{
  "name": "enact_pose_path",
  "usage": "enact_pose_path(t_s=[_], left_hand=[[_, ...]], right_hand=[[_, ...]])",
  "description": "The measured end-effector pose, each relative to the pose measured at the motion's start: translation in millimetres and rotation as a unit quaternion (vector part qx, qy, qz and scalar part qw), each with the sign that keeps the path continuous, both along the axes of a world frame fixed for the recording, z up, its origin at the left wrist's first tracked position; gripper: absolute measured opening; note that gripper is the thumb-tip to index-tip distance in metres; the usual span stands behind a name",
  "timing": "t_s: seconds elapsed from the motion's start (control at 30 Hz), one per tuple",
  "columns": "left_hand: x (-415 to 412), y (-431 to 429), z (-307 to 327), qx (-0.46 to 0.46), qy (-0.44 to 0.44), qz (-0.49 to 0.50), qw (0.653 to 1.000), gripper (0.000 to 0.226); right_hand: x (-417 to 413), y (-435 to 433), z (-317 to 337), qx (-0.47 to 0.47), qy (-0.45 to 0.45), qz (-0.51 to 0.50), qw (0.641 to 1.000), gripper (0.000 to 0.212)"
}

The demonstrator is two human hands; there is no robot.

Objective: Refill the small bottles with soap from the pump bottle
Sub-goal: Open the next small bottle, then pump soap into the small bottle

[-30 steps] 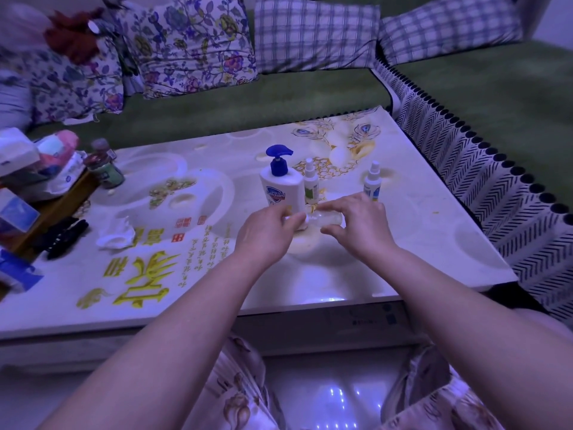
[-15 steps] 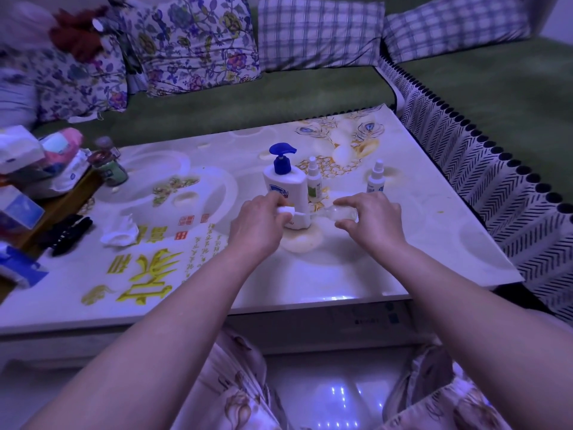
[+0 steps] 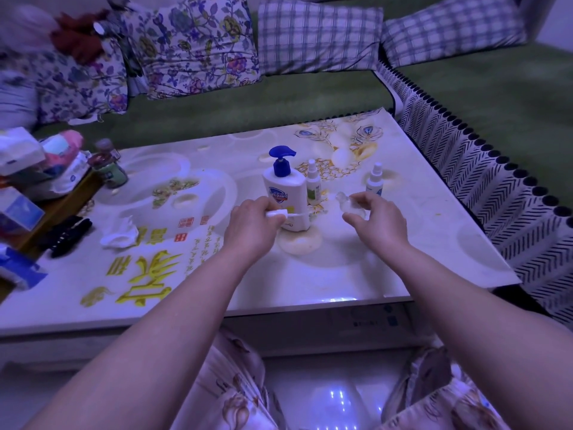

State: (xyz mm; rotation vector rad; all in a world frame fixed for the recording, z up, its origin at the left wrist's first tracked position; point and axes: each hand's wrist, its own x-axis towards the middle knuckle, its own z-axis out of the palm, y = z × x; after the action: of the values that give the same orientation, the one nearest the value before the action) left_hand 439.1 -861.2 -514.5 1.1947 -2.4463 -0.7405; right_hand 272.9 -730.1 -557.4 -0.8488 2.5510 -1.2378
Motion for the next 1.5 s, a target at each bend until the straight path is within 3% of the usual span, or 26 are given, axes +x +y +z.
enact_pose_path(t_s=[0.07,0.17,0.53,0.87,1.5], left_hand=[[4.1,-2.8,-3.8,0.071,0.049,0.014,0.996,0.003],[13.7,-11.1,-16.6,0.101,0.044,0.029,0.993,0.005],[34.1,-32.3,-58.3,0.061,-0.118,0.119,0.984,0.011],[39.6,-39.7,-80.2,0.041,-0.163,0.142,0.975,0.017],[38.6,-40.8,-63.6,0.064,-0.119,0.137,0.981,0.04]], right_hand=[[3.5,-1.7,-1.4,-0.022,-0.022,0.015,0.999,0.032],[8.6,-3.8,-1.9,-0.032,-0.042,0.039,0.998,0.034],[14.6,-16.2,-4.9,-0.02,-0.031,0.049,0.998,0.035],[16.8,-32.1,-11.0,-0.016,-0.051,0.044,0.998,0.031],[19.9,-34.9,-0.4,-0.025,-0.054,0.053,0.997,0.034]])
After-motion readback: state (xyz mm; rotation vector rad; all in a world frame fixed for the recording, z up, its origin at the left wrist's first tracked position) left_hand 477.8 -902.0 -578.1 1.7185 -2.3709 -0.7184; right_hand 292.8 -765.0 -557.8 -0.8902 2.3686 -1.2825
